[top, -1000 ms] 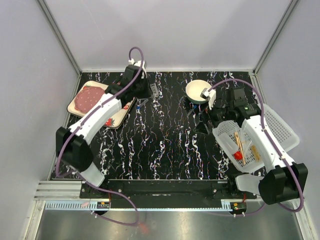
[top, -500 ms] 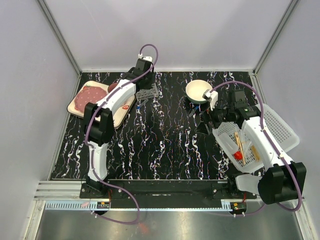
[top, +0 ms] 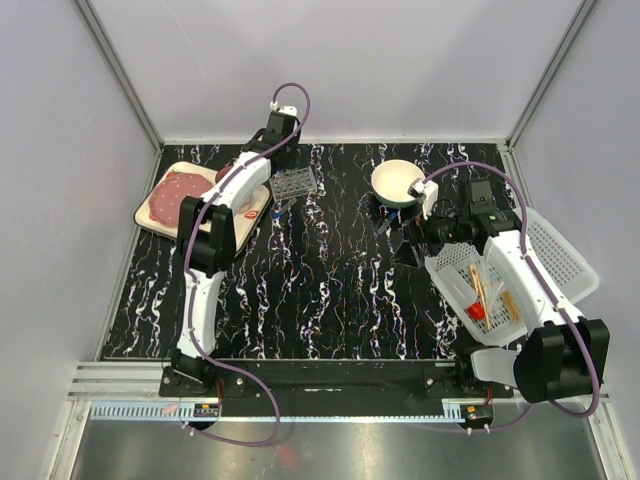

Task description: Organize the chemistry lab equipment

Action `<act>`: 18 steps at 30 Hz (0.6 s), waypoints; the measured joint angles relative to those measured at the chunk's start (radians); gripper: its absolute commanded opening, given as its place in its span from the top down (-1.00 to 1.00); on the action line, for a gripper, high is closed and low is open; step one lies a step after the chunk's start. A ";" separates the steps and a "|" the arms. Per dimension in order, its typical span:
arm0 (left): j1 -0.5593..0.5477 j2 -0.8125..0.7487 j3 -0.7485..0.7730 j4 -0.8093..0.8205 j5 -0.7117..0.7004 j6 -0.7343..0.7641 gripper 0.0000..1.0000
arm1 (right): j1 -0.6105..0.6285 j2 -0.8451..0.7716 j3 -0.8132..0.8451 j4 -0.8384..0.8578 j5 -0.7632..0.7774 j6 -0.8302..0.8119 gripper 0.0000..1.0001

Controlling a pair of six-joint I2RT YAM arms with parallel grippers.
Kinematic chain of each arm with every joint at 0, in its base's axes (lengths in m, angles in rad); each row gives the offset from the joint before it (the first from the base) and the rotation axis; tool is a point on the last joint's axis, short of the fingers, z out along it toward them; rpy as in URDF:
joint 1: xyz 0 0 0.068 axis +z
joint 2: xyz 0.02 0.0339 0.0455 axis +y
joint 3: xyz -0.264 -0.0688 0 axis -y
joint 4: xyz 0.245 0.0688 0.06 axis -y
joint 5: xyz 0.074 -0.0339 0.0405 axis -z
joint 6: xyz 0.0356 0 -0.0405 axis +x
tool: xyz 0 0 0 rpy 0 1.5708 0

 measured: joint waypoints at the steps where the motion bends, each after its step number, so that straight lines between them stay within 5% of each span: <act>1: 0.000 0.010 0.008 0.001 0.000 0.000 0.71 | -0.002 0.002 0.000 0.000 -0.001 0.001 -0.99; 18: 0.004 0.032 0.014 -0.003 0.002 0.000 0.70 | -0.018 0.030 0.000 0.013 -0.019 0.016 -0.99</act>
